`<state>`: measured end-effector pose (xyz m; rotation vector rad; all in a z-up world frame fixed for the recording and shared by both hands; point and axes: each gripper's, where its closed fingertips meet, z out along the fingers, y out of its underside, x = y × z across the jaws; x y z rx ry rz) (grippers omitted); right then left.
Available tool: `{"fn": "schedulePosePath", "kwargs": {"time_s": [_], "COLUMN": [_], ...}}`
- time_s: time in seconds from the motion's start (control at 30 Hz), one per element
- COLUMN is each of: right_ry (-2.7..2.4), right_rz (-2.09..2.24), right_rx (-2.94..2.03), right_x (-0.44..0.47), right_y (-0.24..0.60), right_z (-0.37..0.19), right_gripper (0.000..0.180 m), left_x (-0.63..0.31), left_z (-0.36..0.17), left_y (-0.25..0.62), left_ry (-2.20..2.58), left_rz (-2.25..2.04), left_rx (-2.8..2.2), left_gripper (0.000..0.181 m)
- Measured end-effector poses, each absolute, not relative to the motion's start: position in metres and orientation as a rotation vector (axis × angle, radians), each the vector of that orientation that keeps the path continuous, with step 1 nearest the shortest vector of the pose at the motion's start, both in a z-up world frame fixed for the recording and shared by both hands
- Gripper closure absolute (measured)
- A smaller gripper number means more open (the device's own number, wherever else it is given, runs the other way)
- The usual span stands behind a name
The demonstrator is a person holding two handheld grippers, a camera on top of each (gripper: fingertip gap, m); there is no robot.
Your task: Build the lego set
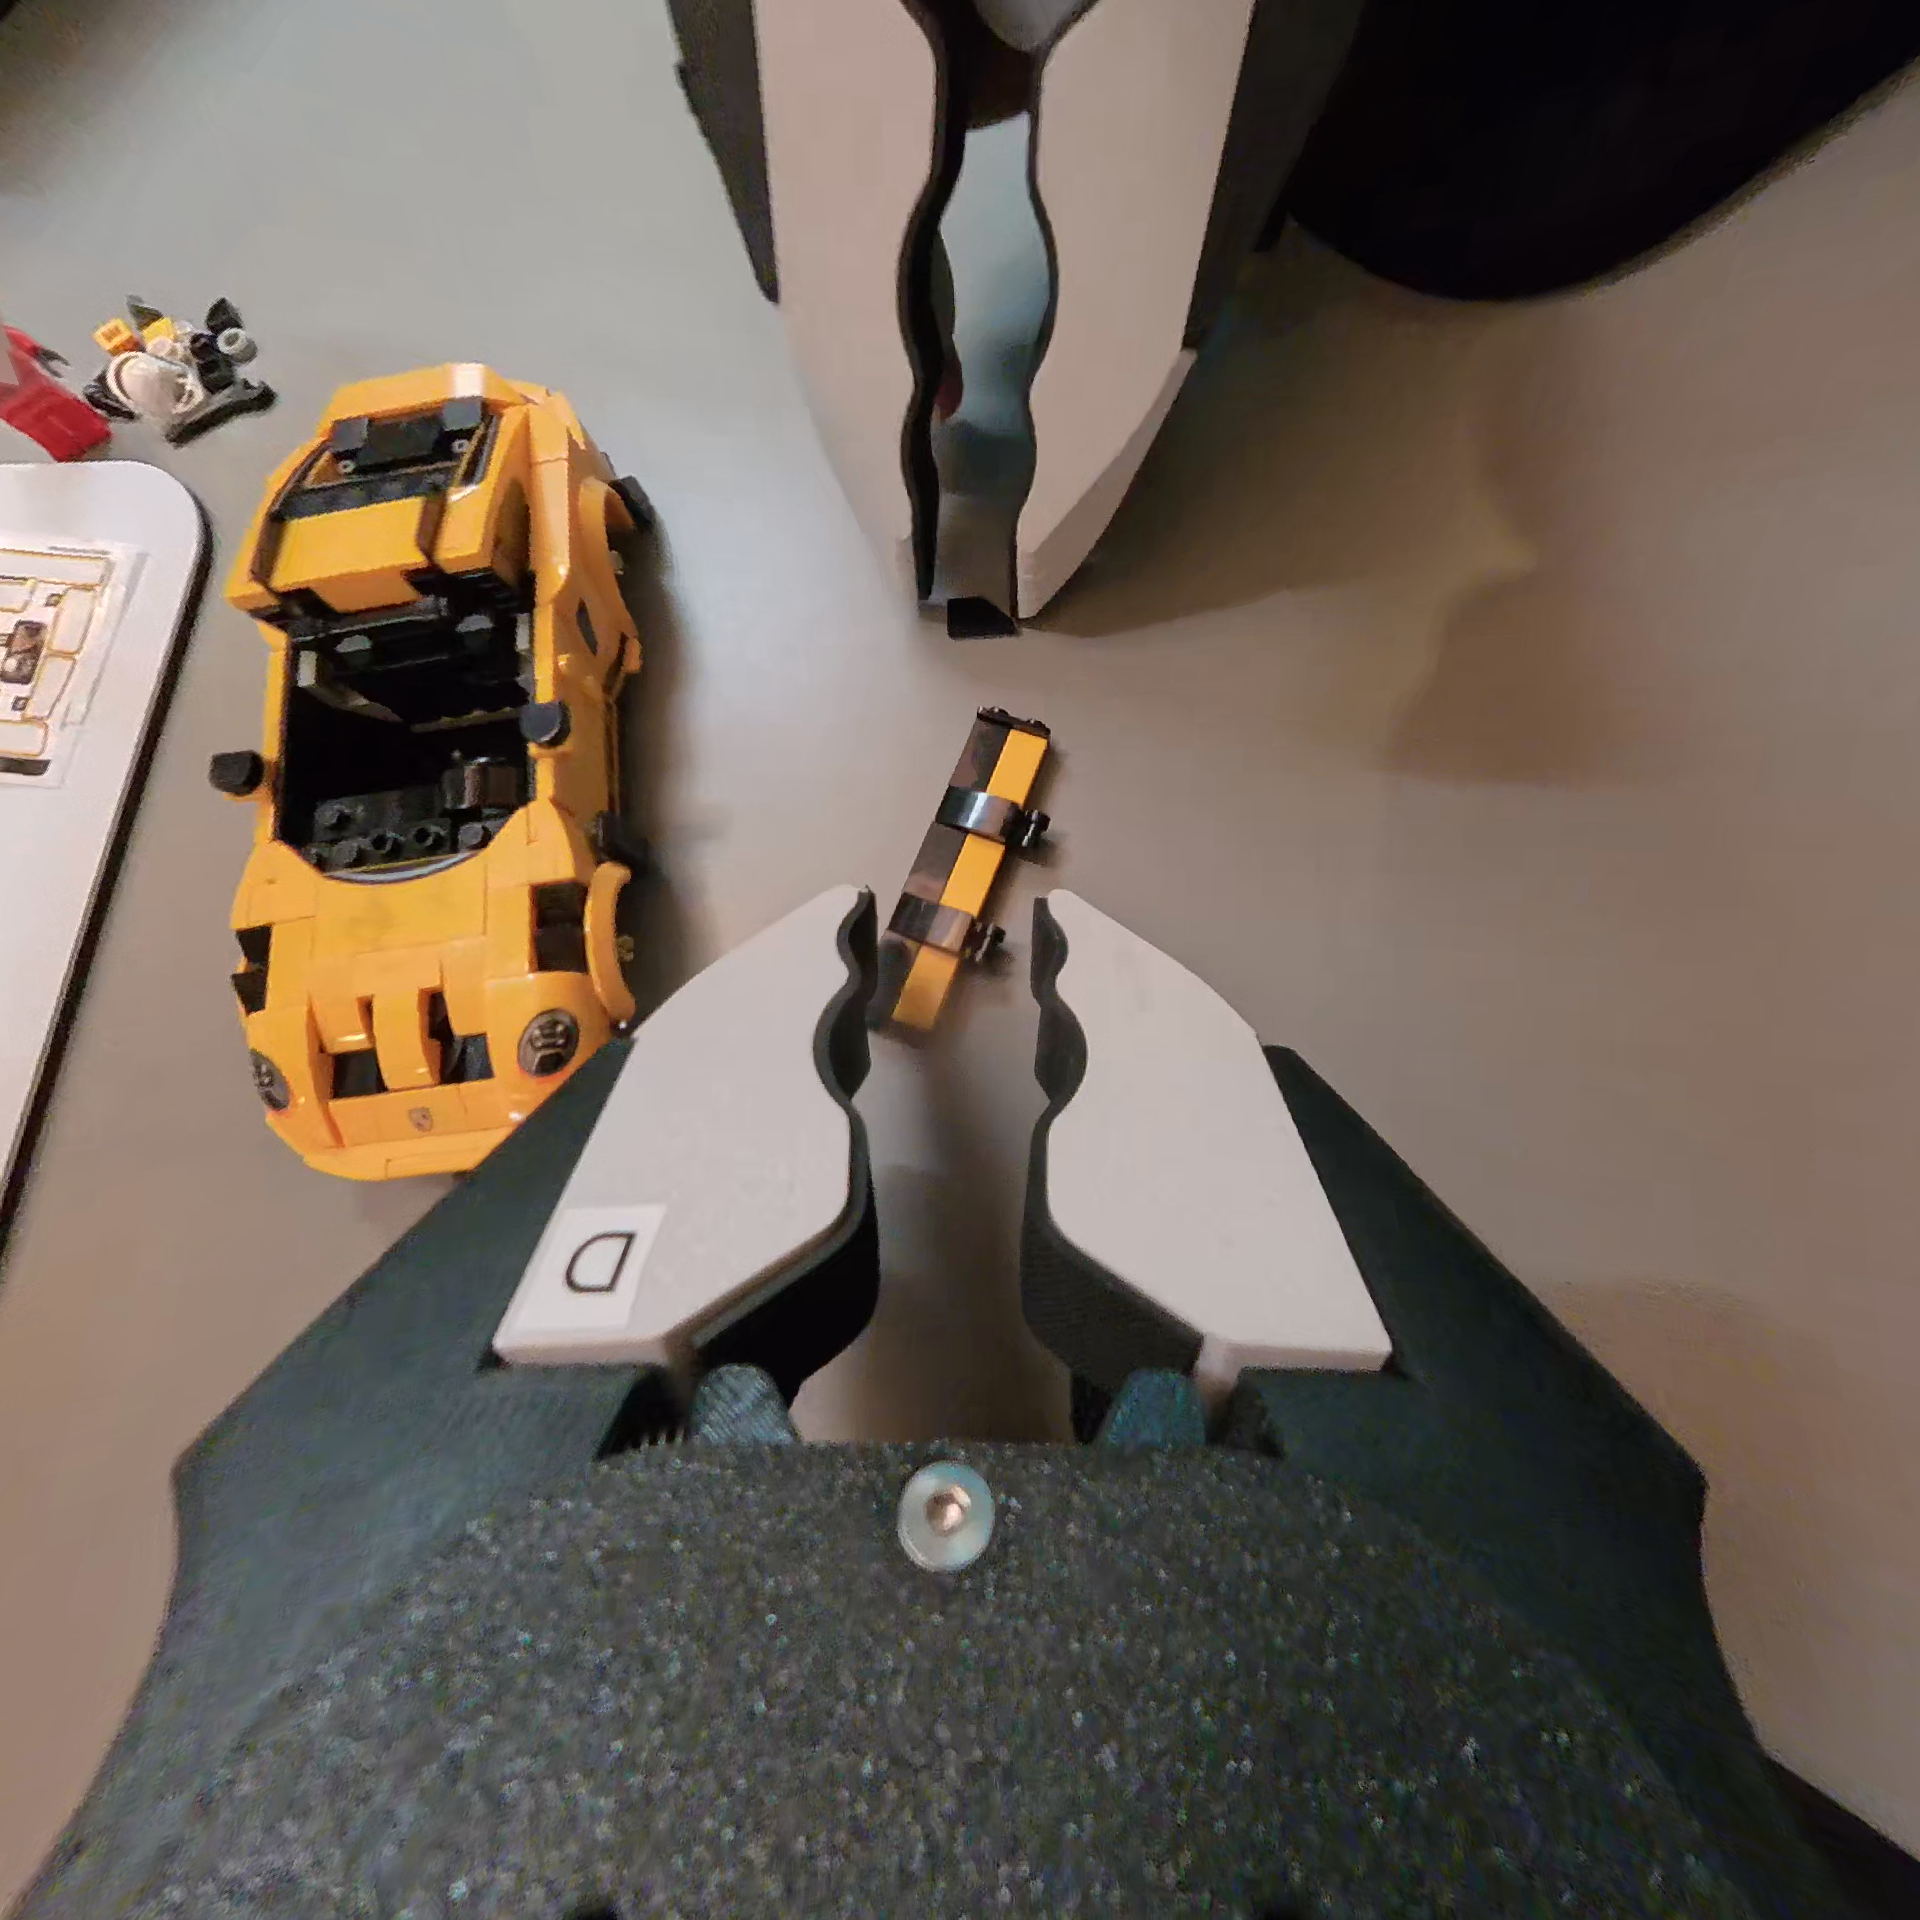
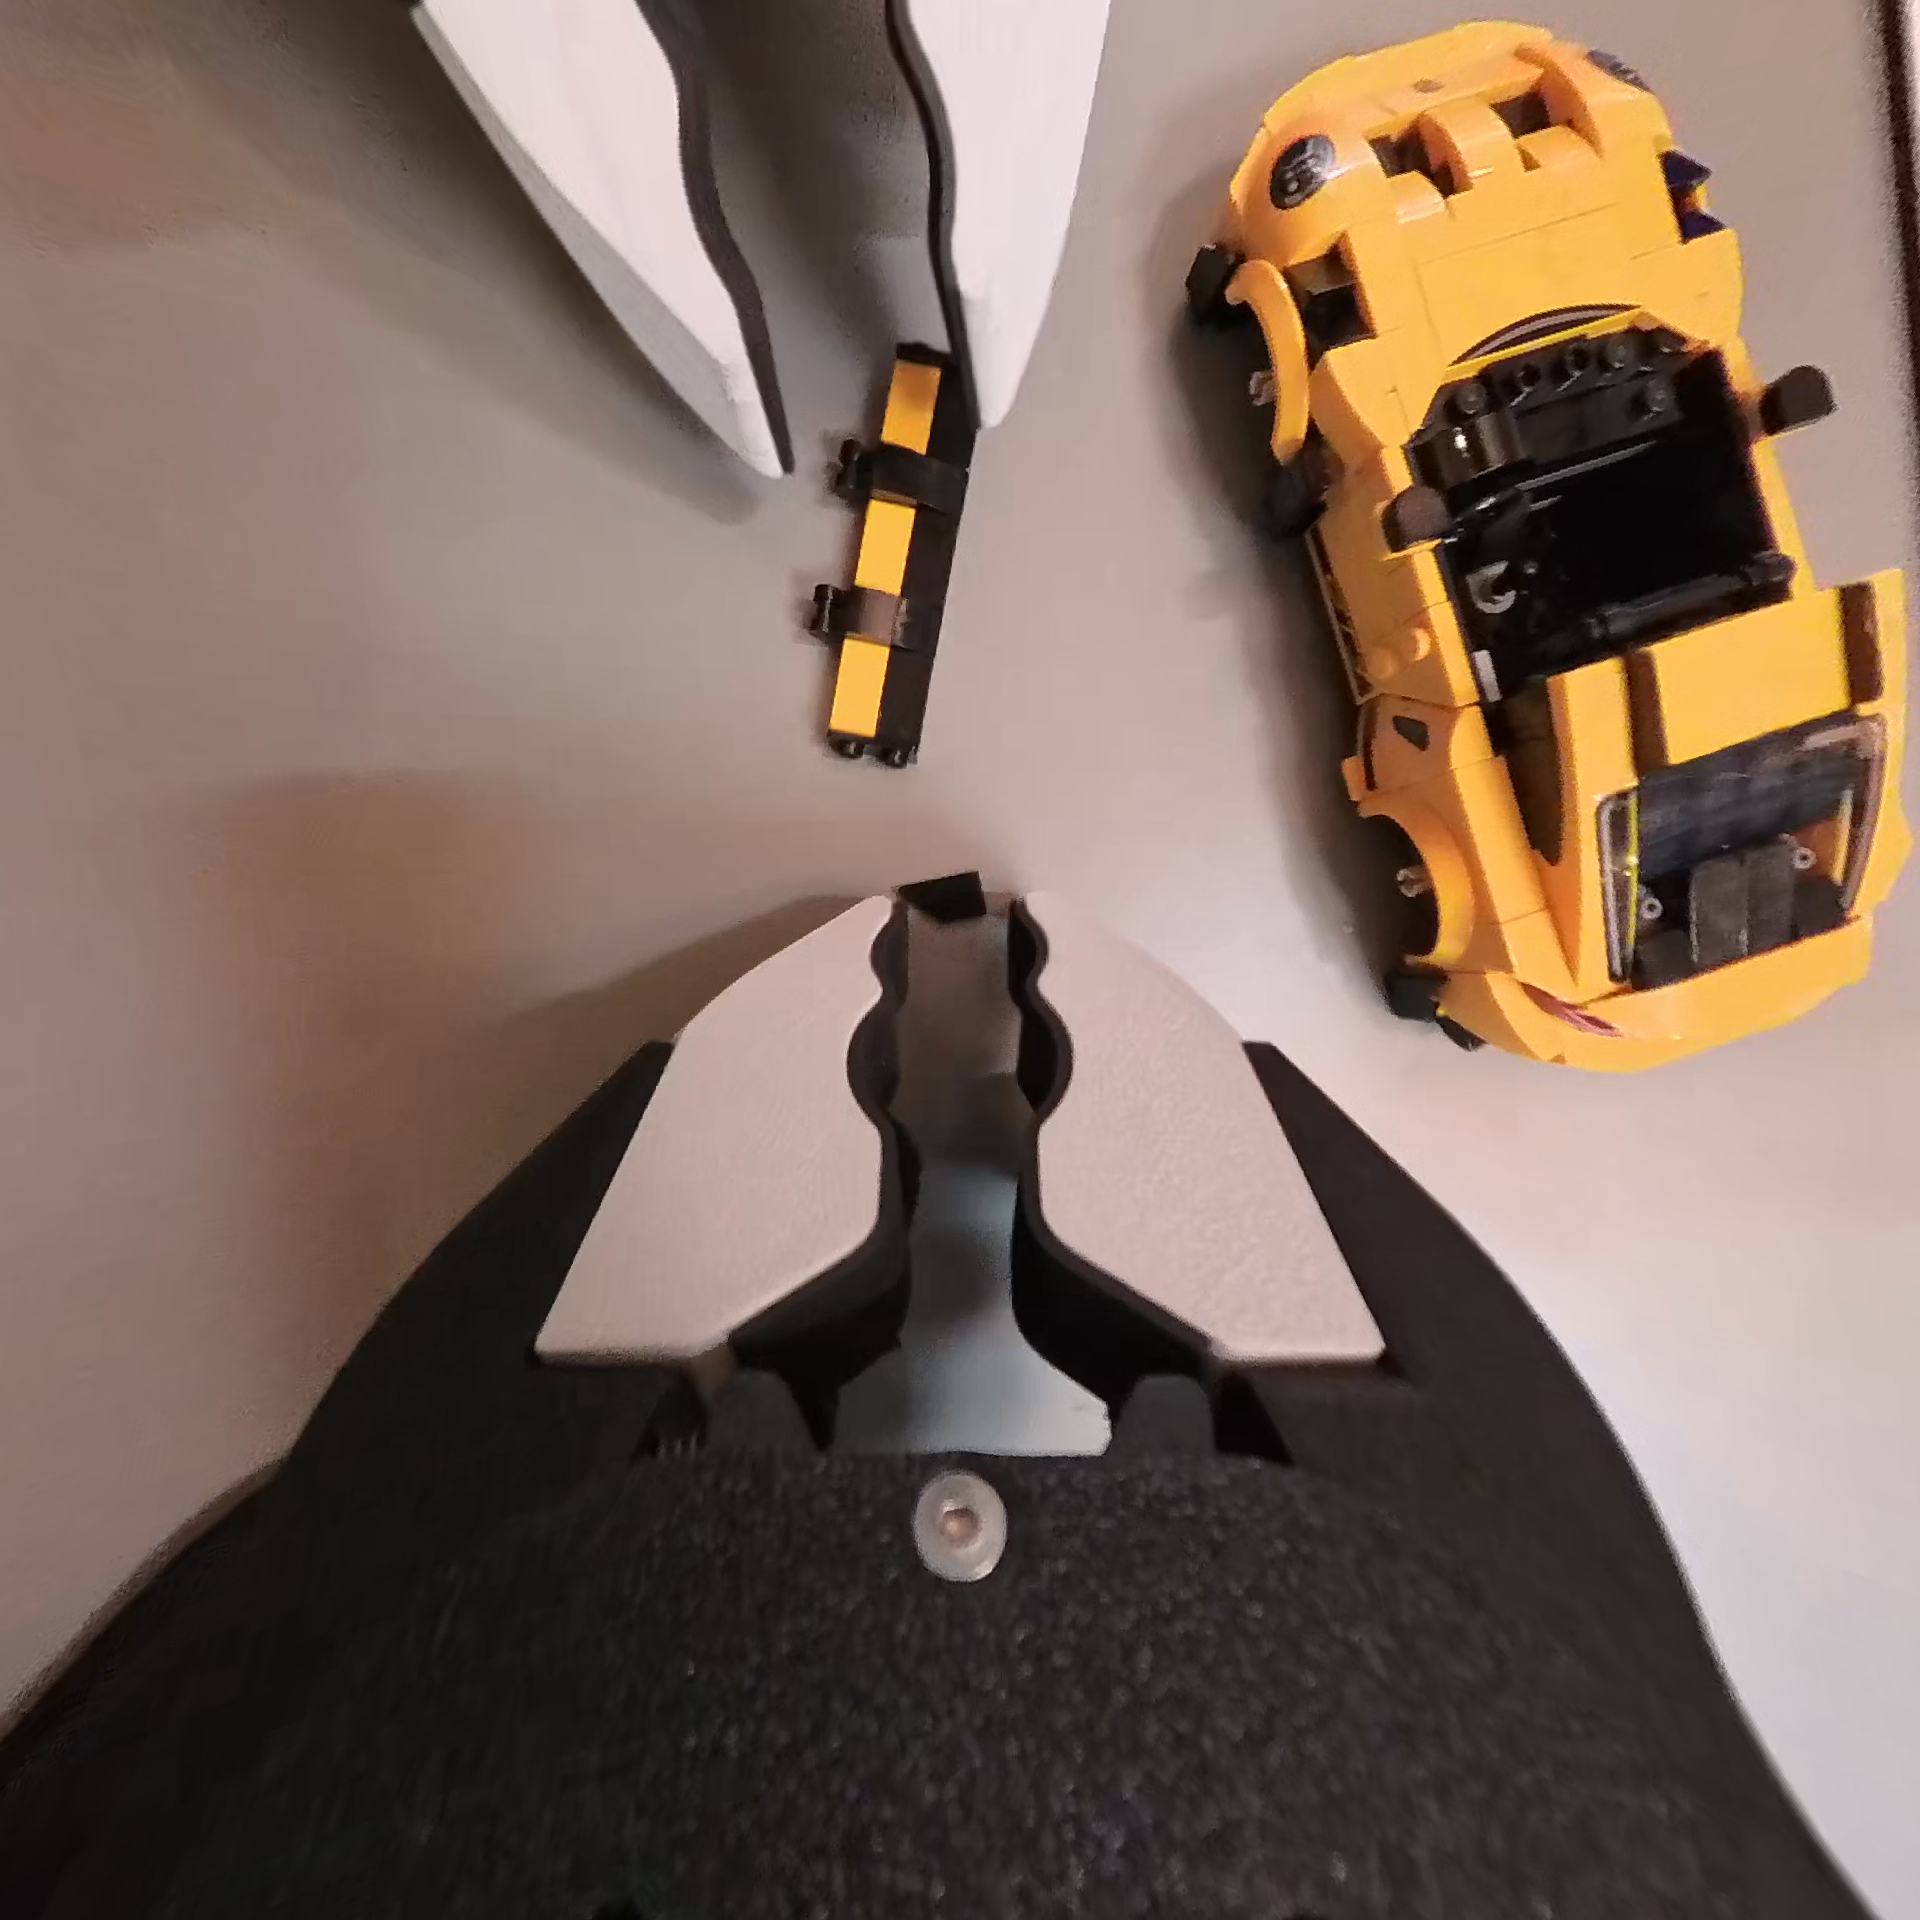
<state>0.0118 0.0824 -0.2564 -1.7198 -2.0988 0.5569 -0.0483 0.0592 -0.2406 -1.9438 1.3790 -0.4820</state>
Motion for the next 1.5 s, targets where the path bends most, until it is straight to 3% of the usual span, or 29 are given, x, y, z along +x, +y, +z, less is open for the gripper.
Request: {"fn": "schedulePosePath", "kwargs": {"time_s": [0.37,0.6,0.87,1.23,1.5], "right_ry": [-2.196,-2.173,-2.083,-1.675,-1.758], "right_rz": [0.640,0.681,0.760,1.011,0.975], "right_rx": [-1.669,-1.668,-1.644,-1.436,-1.374], "right_x": [0.010,0.009,0.010,-0.001,-0.004], "right_y": [0.075,0.075,0.072,0.076,0.070], "right_z": [-0.257,-0.257,-0.250,-0.171,-0.152], "right_gripper": [0.168,0.171,0.171,0.171,0.171], "left_x": [-0.030,-0.024,-0.027,-0.017,-0.004], "left_z": [-0.255,-0.257,-0.254,-0.195,-0.171], "left_y": [0.056,0.049,0.056,0.075,0.068], "left_ry": [1.614,1.647,1.566,1.123,0.956], "left_rz": [-0.484,-0.571,-0.526,-0.812,-1.111], "left_rx": [-1.975,-2.011,-1.976,-1.773,-1.690], "left_gripper": [0.138,0.155,0.157,0.157,0.157]}}
